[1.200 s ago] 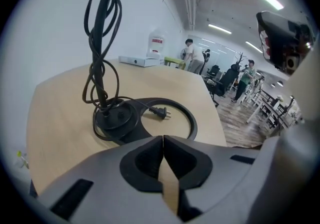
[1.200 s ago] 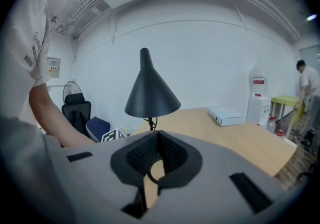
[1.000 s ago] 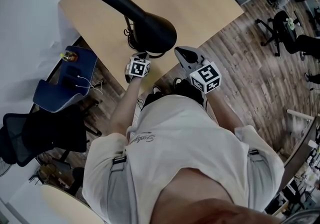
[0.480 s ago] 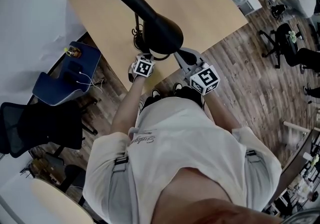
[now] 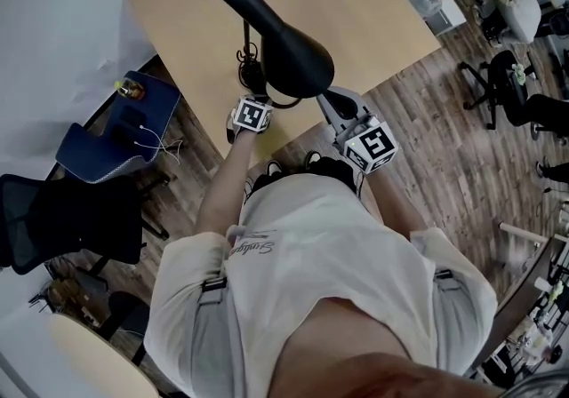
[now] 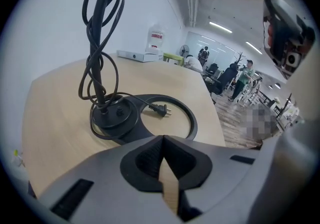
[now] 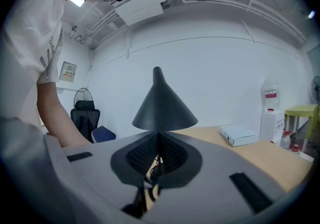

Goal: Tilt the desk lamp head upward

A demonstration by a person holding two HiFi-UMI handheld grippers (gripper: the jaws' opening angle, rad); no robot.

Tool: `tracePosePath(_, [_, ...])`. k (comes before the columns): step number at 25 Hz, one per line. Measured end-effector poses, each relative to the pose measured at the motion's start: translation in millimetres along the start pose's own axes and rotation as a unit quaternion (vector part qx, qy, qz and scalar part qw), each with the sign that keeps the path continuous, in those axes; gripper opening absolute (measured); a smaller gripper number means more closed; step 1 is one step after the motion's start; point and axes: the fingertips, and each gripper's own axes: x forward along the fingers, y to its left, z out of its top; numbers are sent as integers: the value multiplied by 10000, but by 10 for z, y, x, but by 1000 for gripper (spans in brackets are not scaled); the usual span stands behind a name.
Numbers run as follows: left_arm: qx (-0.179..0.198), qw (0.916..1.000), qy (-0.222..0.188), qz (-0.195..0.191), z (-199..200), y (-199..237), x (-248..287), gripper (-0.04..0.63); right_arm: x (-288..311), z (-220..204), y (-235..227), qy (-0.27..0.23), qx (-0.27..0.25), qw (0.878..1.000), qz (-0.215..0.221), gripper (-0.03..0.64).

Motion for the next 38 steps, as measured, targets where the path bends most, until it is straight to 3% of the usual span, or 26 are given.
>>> tracePosePath(7, [-90,9999,14,-57,-17,13,-17,14,-211,347,-27,-178,40,9997,-154,-5])
tracePosePath(19, [-102,9999,19,-51,-24,-6,-9,14,-448,1070,-130,-2,-463,9987,-229,-5])
tracePosePath(24, [-98,10000,10,14,-26,-4,-29,14,-504,1470,-224,-219,-240,9989,-340,-5])
tracePosePath(29, [-89,10000,3,-19,-14,-5,-19,14,-481,1591,-265,-111,-190,9990,-395,-5])
tracePosePath(38, [52,10000,-8,55,0,-12,-13,14,-426,2106,-212,-57,-284,9996,-19,-5])
